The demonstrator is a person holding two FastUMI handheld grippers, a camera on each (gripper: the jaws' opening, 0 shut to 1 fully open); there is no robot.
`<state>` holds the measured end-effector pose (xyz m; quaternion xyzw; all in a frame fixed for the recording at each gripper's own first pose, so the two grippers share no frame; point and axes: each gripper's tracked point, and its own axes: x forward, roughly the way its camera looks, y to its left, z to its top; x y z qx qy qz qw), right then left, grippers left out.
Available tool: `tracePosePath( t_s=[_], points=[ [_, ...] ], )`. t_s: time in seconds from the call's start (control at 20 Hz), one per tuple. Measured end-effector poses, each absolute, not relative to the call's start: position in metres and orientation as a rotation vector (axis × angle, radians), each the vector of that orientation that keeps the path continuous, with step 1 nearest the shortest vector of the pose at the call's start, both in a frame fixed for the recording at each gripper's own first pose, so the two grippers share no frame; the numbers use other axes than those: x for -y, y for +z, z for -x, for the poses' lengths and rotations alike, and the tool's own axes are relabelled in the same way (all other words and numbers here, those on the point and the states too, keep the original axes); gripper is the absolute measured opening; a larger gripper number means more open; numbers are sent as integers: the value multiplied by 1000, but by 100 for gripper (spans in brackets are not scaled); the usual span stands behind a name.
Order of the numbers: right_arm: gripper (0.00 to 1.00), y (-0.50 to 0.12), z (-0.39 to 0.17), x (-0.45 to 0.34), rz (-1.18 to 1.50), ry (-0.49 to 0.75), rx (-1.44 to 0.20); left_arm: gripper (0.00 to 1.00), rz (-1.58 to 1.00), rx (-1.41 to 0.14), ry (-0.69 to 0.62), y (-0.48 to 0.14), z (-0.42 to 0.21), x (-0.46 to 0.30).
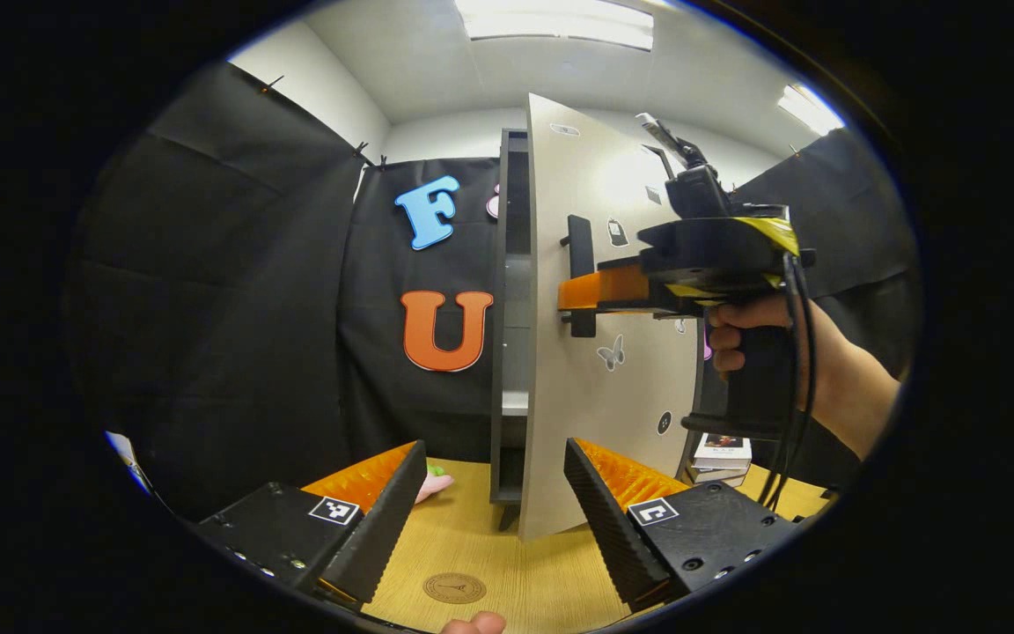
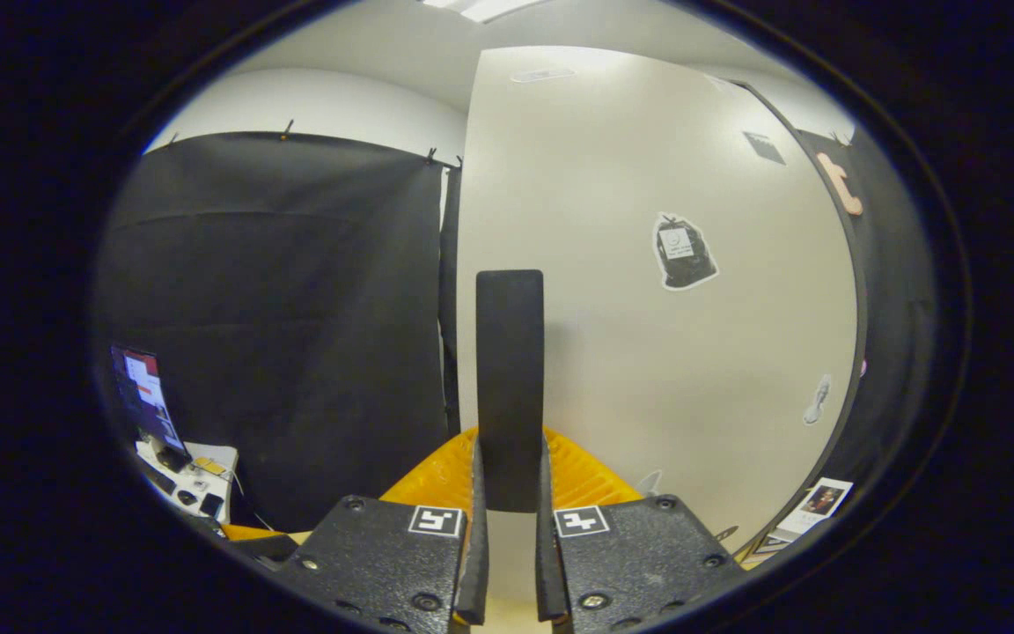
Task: Open the cabinet door with the right hand, grasp the bottle in the cabinet with the left hand and place it on the coaster, then close the cabinet door with the right hand.
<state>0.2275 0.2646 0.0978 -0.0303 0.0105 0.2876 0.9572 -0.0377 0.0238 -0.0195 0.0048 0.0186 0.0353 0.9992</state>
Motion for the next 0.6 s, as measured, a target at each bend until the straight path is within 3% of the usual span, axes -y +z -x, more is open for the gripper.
tracePosePath(
  t_s=[0.6],
  points=[
    [25,98,-210,-246,43,591,-16,95,-10,-39,30,-20,48,-4]
  ],
)
